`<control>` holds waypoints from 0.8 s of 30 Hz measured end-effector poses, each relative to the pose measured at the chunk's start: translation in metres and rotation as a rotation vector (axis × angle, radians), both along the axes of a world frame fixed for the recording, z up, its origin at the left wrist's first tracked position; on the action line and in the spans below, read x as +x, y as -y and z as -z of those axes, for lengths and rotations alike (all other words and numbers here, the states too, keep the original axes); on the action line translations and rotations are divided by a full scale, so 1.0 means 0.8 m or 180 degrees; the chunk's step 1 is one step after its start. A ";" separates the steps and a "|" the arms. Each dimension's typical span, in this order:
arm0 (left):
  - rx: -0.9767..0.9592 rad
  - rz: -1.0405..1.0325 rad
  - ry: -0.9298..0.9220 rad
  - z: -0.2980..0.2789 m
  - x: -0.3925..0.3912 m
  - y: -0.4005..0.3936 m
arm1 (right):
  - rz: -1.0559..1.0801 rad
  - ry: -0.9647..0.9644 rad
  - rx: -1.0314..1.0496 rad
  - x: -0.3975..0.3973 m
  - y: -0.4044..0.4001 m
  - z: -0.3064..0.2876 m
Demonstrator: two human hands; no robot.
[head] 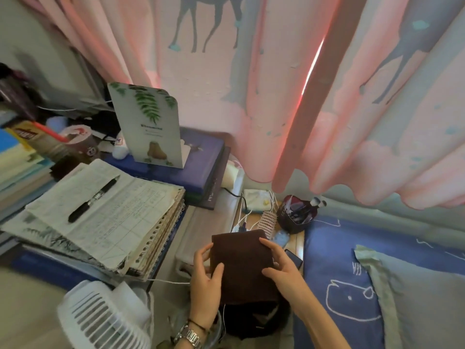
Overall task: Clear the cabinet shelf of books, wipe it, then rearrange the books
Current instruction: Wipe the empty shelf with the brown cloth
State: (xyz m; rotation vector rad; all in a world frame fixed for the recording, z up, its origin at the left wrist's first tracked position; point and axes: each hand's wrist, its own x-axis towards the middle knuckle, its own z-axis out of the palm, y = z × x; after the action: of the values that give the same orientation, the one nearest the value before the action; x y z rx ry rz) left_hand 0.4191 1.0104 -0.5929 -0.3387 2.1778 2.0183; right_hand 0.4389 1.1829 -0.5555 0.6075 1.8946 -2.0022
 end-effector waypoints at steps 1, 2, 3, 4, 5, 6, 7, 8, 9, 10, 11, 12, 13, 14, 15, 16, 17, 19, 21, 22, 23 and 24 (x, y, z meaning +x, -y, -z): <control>-0.0066 -0.0095 0.0013 0.006 -0.005 0.001 | -0.0112 0.0017 0.0052 -0.012 0.002 0.004; -0.0138 -0.0174 0.0022 0.011 -0.010 0.003 | -0.0205 -0.0002 0.0130 -0.024 0.004 0.009; -0.0207 -0.0230 0.0035 0.017 -0.014 0.004 | -0.0260 -0.0036 0.0235 -0.035 0.006 0.015; -0.0254 -0.0278 0.0076 0.023 -0.020 0.006 | -0.0322 -0.0070 0.0337 -0.046 0.007 0.021; -0.0282 -0.0326 0.0134 0.030 -0.025 0.008 | -0.0379 -0.0097 0.0413 -0.057 0.008 0.027; -0.0297 -0.0371 0.0211 0.036 -0.031 0.010 | -0.0428 -0.0115 0.0455 -0.069 0.008 0.035; -0.0297 -0.0413 0.0287 0.043 -0.038 0.011 | -0.0473 -0.0143 0.0458 -0.082 0.008 0.042; -0.0273 -0.0456 0.0373 0.050 -0.044 0.012 | -0.0513 -0.0157 0.0463 -0.095 0.008 0.049; -0.0230 -0.0501 0.0470 0.059 -0.050 0.013 | -0.0574 -0.0162 0.0488 -0.108 0.009 0.056; -0.0175 -0.0549 0.0570 0.065 -0.055 0.013 | -0.0646 -0.0146 0.0531 -0.121 0.010 0.064; -0.0119 -0.0625 0.0660 0.073 -0.060 0.013 | -0.0736 -0.0118 0.0564 -0.135 0.010 0.072; -0.0080 -0.0720 0.0739 0.081 -0.065 0.012 | -0.0831 -0.0079 0.0582 -0.148 0.011 0.081; -0.0045 -0.0825 0.0803 0.086 -0.070 0.011 | -0.0949 -0.0040 0.0630 -0.161 0.013 0.089; -0.0012 -0.0933 0.0853 0.091 -0.075 0.010 | -0.1088 -0.0014 0.0700 -0.173 0.014 0.098; 0.0021 -0.1028 0.0889 0.093 -0.082 0.008 | -0.1238 -0.0001 0.0760 -0.185 0.015 0.106; 0.0051 -0.1101 0.0934 0.095 -0.088 0.006 | -0.1390 0.0013 0.0784 -0.196 0.016 0.115; 0.0077 -0.1168 0.0990 0.099 -0.093 0.004 | -0.1536 0.0028 0.0797 -0.206 0.018 0.123; 0.0059 -0.1299 0.1080 0.106 -0.101 0.002 | -0.1828 0.0027 0.0880 -0.227 0.020 0.141; 0.0041 -0.1386 0.1141 0.114 -0.108 0.000 | -0.2078 -0.0072 0.1018 -0.243 0.025 0.160; 0.0073 -0.1423 0.1170 0.117 -0.110 0.000 | -0.2177 -0.0149 0.1076 -0.250 0.027 0.167; 0.0080 -0.1441 0.1195 0.120 -0.111 -0.001 | -0.2257 -0.0235 0.1127 -0.256 0.029 0.175; 0.0010 -0.1442 0.1223 0.120 -0.113 -0.001 | -0.2309 -0.0291 0.1172 -0.262 0.031 0.181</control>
State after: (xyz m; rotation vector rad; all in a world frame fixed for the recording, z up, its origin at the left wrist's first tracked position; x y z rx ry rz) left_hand 0.3286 1.0114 -0.6890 -1.2029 1.9790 1.9386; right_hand 0.2293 1.1577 -0.7003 -0.1086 2.1374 -1.2513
